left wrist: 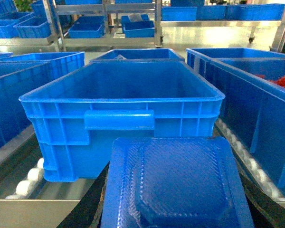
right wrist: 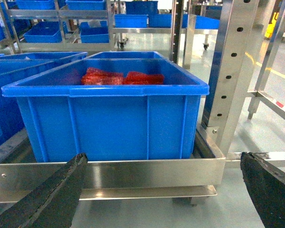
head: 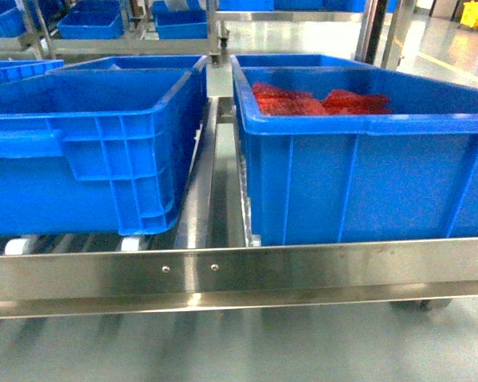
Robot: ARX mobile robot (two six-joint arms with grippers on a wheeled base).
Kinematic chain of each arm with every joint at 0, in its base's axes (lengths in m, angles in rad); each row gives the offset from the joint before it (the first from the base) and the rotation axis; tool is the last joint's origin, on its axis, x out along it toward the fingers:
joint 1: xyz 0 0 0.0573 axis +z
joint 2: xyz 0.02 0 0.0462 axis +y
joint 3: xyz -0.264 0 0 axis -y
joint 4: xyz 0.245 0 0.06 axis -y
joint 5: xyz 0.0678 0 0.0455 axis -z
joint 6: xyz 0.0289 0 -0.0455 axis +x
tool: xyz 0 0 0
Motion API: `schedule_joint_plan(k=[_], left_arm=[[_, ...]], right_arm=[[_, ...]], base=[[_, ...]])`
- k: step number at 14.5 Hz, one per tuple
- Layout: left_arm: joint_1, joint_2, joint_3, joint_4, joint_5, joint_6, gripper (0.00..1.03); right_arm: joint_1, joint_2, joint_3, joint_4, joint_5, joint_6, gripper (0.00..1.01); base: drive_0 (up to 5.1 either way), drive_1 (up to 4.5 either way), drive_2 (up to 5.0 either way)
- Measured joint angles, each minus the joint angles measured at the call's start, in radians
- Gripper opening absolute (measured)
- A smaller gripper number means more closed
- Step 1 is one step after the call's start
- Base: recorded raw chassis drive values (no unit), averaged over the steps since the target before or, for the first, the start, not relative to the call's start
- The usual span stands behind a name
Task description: Pick blue part to blue bin on bottom shelf
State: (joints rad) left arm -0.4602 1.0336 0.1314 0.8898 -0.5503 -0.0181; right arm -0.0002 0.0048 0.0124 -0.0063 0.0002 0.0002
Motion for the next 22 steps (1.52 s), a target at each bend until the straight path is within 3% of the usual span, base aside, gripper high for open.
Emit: schedule_joint_plan(k=[14,22], left_arm=[[0.0,-0.001,0.0,0.005,0.0,0.0,0.44],[0.001,0.002,0.0,0.002,0.0,0.0,0.44]], right_arm=[[0.0,0.0,0.0,0.004,0.0,0.0,0.98],[0.0,0.0,0.0,0.001,0.0,0.0,0.98]], base=[[0.0,4.29,-4.4],[0.0,0.31,-0.3]])
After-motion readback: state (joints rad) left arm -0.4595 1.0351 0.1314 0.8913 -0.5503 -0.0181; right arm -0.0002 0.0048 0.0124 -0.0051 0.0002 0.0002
